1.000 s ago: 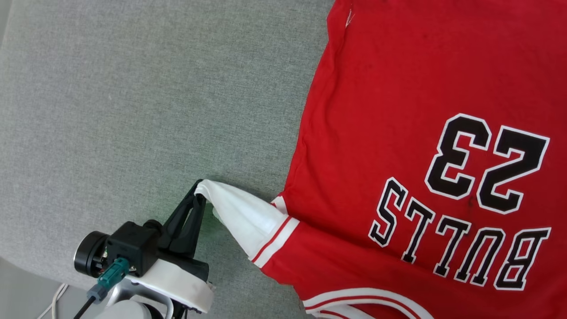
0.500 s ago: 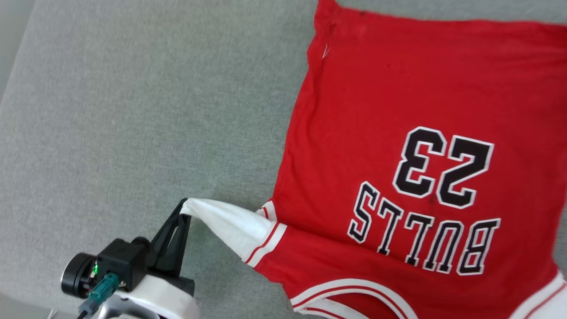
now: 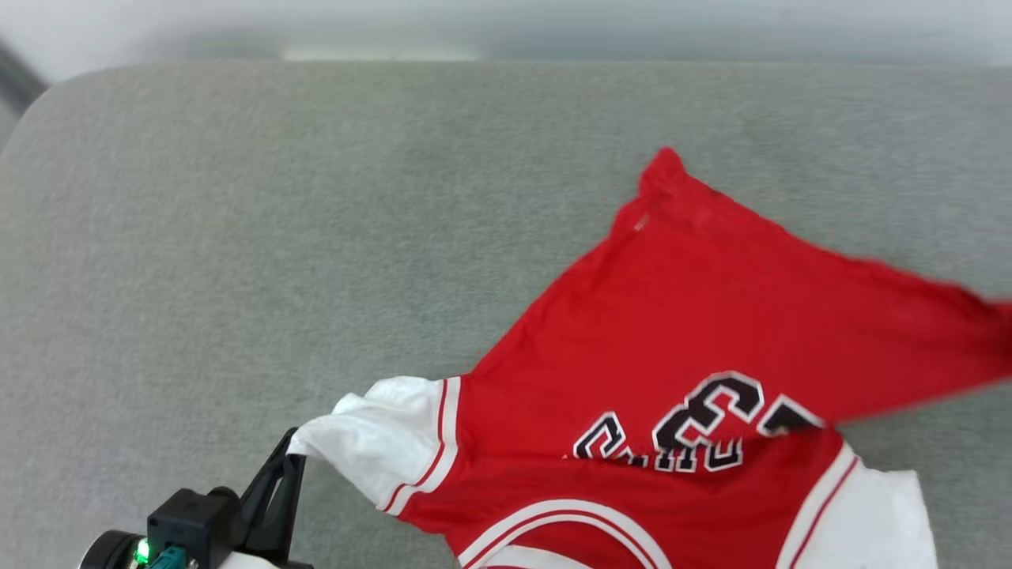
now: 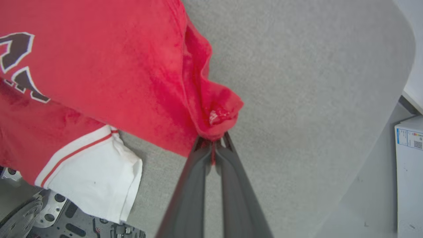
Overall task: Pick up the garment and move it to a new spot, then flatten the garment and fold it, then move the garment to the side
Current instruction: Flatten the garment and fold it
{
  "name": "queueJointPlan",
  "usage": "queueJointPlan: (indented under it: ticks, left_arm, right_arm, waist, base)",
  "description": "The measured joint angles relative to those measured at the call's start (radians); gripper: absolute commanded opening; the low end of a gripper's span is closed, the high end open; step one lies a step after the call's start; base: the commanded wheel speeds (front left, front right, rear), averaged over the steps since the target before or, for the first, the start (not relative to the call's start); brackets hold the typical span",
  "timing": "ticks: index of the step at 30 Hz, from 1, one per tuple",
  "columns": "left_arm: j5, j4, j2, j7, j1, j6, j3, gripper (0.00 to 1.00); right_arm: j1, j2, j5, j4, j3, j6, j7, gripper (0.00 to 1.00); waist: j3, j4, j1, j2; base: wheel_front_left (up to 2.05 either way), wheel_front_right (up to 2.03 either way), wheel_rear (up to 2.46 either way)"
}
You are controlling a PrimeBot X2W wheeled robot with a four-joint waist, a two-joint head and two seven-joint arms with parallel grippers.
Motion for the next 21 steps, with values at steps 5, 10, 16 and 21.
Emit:
queueJointPlan:
  ticks: [5, 10, 16, 21]
  left_arm:
    - [-0.005, -0.008, 0.012, 0.000, 0.026, 0.009, 0.006, 0.00]
    - [-0.006, -0.007, 0.013, 0.002, 0.026, 0.008, 0.002, 0.00]
    - [-0.006, -0.002, 0.017, 0.006, 0.024, 0.008, 0.000, 0.00]
    - [-0.006, -0.005, 0.020, 0.012, 0.024, 0.008, -0.001, 0.00]
  right_arm:
    - [0.256, -0.029, 0.045, -0.002, -0.030, 0.000, -0.072, 0.00]
    - [0.486, 0.055, 0.053, 0.053, -0.059, 0.000, -0.163, 0.00]
    - [0.551, 0.120, 0.016, 0.063, -0.138, 0.000, -0.222, 1.00]
    - [0.513, 0.084, 0.003, -0.035, -0.238, 0.000, -0.212, 1.00]
  waist:
    - [-0.038, -0.056, 0.0000, 0.0000]
    - [-0.052, -0.082, 0.0000, 0.0000]
    - [-0.047, -0.087, 0.0000, 0.0000]
    - [-0.049, -0.083, 0.0000, 0.0000]
  base:
    - [0.00, 0.00, 0.00]
    - [0.00, 0.00, 0.00]
    - [0.00, 0.00, 0.00]
    - [0.00, 0.00, 0.00]
